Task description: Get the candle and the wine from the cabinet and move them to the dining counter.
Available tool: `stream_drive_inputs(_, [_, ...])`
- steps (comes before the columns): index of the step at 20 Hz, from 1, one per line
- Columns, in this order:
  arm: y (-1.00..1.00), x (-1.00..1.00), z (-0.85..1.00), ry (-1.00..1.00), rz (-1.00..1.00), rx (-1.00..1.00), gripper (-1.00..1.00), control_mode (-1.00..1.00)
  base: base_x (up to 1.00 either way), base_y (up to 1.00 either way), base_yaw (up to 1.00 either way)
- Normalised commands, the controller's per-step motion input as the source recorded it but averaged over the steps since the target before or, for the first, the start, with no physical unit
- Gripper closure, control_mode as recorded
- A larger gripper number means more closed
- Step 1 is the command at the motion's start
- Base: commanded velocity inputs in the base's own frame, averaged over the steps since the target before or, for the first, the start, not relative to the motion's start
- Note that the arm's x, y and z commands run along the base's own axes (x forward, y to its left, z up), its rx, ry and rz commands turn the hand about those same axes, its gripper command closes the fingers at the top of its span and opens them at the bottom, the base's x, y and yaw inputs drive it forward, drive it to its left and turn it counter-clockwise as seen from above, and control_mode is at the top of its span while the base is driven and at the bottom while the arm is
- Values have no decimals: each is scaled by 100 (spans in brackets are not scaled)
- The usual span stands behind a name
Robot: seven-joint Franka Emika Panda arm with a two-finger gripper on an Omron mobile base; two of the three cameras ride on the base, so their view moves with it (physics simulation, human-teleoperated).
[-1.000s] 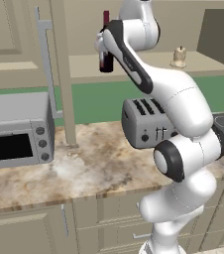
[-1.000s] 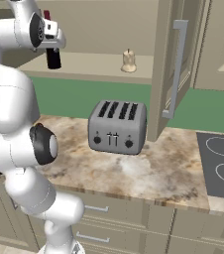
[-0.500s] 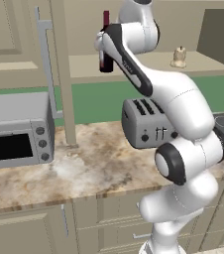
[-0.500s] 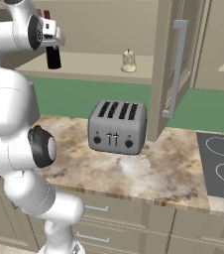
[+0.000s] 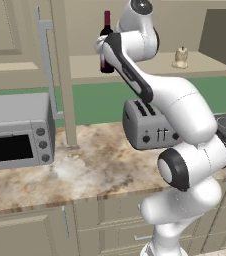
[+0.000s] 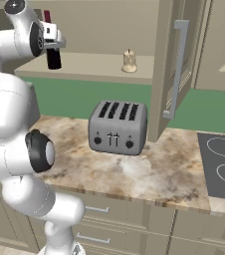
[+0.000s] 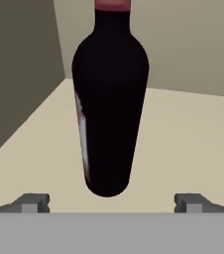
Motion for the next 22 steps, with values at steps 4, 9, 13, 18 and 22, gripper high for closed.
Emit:
stream_drive_inputs(4, [0,20,-4,-1,0,0,-100,-100,0,0,0])
stream_drive_inputs(9, [0,17,-2,-1,0,0,-100,-100,0,0,0])
stream_drive_inputs(13, [0,16,0,0,0,0,-100,-100,0,0,0])
stream_drive_inputs(18, [0,20,0,0,0,0,-100,-100,0,0,0])
stream_drive_inputs(22, [0,15,0,0,0,0,-100,-100,0,0,0])
